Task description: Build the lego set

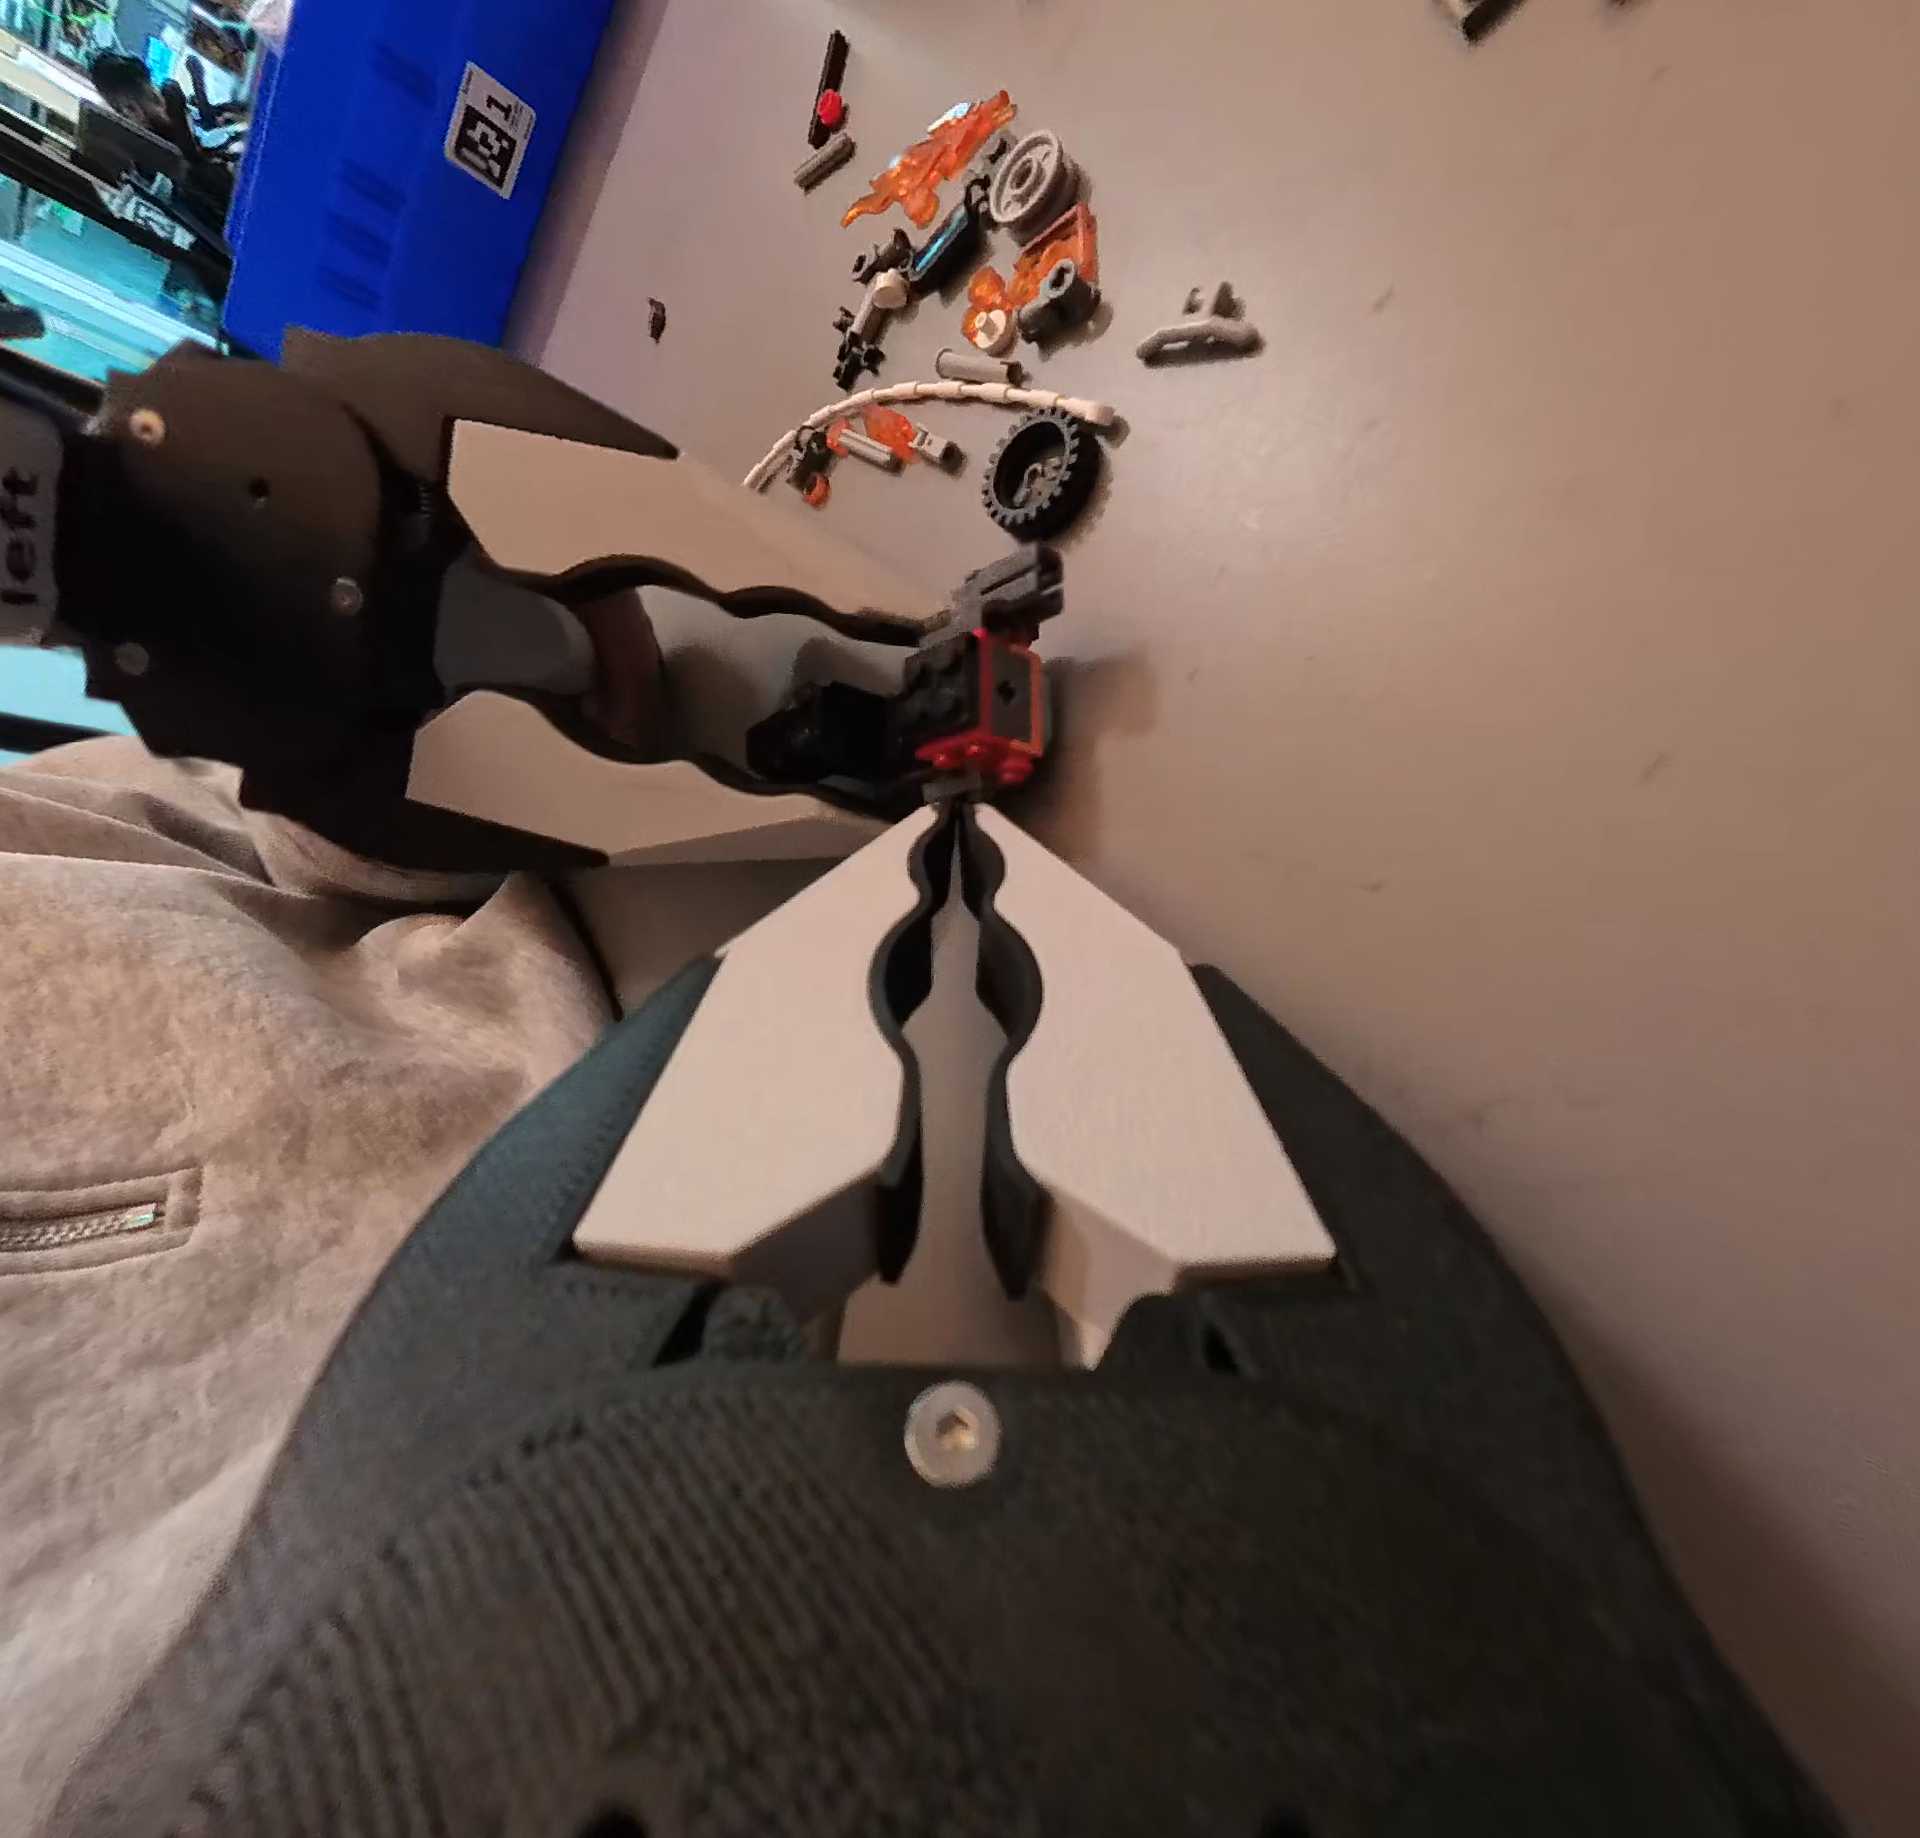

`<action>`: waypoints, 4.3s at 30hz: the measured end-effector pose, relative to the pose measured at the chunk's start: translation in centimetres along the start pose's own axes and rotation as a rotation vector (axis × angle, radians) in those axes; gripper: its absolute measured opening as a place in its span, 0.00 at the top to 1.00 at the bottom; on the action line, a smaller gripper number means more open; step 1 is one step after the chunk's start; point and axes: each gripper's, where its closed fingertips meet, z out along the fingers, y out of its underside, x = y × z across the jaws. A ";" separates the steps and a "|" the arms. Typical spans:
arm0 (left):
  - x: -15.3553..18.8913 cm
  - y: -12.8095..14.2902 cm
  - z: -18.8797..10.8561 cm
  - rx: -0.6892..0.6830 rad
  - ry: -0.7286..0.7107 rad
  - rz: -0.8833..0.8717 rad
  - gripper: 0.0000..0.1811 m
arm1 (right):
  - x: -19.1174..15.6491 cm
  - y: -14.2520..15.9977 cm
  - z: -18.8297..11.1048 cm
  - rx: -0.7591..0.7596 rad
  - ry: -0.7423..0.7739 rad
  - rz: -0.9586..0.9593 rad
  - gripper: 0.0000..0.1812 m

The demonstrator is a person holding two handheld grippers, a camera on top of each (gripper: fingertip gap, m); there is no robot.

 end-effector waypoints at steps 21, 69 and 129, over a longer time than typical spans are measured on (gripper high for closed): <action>-1.1 0.2 0.0 -0.001 -0.039 -0.071 0.80 | 0.6 0.4 -0.4 0.116 0.483 -0.433 0.86; 0.7 -1.1 -2.0 0.176 0.496 -0.655 0.82 | -0.4 1.5 -0.6 0.010 0.512 -0.601 0.92; 0.5 -1.0 -1.7 0.177 0.424 -0.642 0.85 | -0.8 2.8 -1.1 0.024 0.458 -0.643 0.88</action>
